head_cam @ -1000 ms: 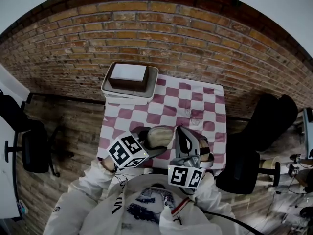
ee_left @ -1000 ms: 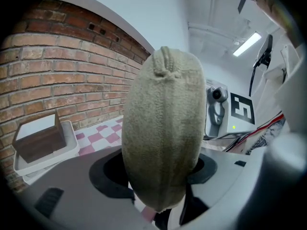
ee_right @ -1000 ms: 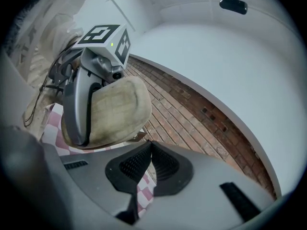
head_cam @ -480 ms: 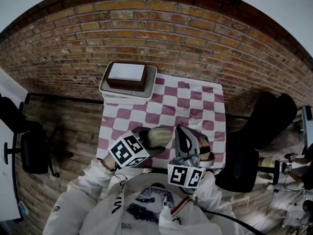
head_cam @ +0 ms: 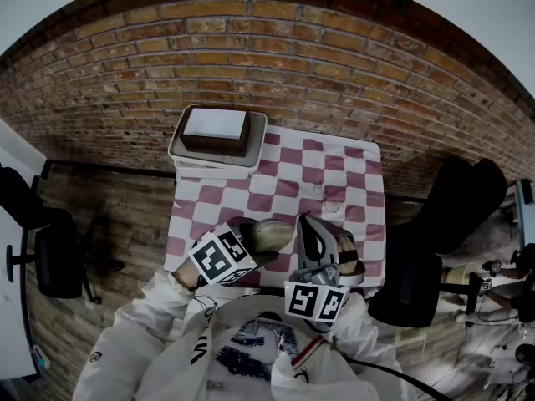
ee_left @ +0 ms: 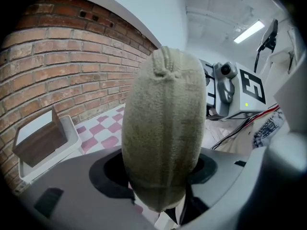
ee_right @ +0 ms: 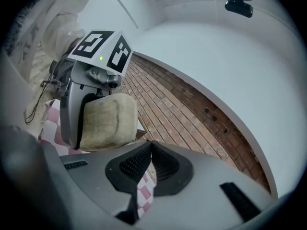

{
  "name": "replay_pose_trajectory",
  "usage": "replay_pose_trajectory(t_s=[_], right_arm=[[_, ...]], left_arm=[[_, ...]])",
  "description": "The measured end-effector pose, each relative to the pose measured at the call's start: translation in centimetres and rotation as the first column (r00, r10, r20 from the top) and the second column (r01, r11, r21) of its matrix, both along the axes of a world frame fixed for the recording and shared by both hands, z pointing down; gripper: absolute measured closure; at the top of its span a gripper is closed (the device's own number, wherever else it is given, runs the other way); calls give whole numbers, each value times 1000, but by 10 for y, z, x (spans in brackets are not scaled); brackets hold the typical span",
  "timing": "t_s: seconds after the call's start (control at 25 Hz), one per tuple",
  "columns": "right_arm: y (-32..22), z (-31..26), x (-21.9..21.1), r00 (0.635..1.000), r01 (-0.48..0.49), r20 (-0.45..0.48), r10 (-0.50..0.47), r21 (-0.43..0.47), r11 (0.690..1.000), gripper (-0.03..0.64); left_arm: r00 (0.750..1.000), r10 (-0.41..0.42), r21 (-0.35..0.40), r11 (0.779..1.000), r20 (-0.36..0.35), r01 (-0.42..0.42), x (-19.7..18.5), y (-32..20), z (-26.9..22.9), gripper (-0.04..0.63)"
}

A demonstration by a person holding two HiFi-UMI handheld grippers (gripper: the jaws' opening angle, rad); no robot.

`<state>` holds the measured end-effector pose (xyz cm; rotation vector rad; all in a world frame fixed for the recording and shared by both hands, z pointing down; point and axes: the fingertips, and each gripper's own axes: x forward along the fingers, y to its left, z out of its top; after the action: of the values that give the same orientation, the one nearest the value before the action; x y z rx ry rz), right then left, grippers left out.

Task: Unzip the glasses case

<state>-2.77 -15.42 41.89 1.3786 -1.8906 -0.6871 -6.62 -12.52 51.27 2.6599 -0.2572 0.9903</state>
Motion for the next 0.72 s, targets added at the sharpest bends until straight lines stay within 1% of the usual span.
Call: replay_pose_trajectory(t_s=[0.16,0.36,0.44,0.52,0.6,0.68,0.72], right_arm=[[0,1,0,1000,-1,3,1,-5,1000,601],[2,6,2,1000,5,8,-5,-18,1000,600],[2,7,3,999,18,33,-17,-28,999,600],[3,8,3,995,43,97,-38,-52,998,600],[6,11,5,980,84,190,-65,-99,992,600],[11,15,7,953,144,286,-95,-155,977,597],[13,16,7,933,182,341,-111,-183,966,597]], left_arm=[[999,9,8,1000,35,-9,-1,0,6,307],[1000,5,7,1000,29,-5,0,3,6,307],[999,1,12,1000,33,-2,0,2,7,307],[999,3,21,1000,41,-4,0,2,8,307],[999,7,37,999,52,-9,1,3,9,307],[998,7,77,997,60,-12,1,1,8,307],[998,6,98,995,62,-12,2,-1,8,307]])
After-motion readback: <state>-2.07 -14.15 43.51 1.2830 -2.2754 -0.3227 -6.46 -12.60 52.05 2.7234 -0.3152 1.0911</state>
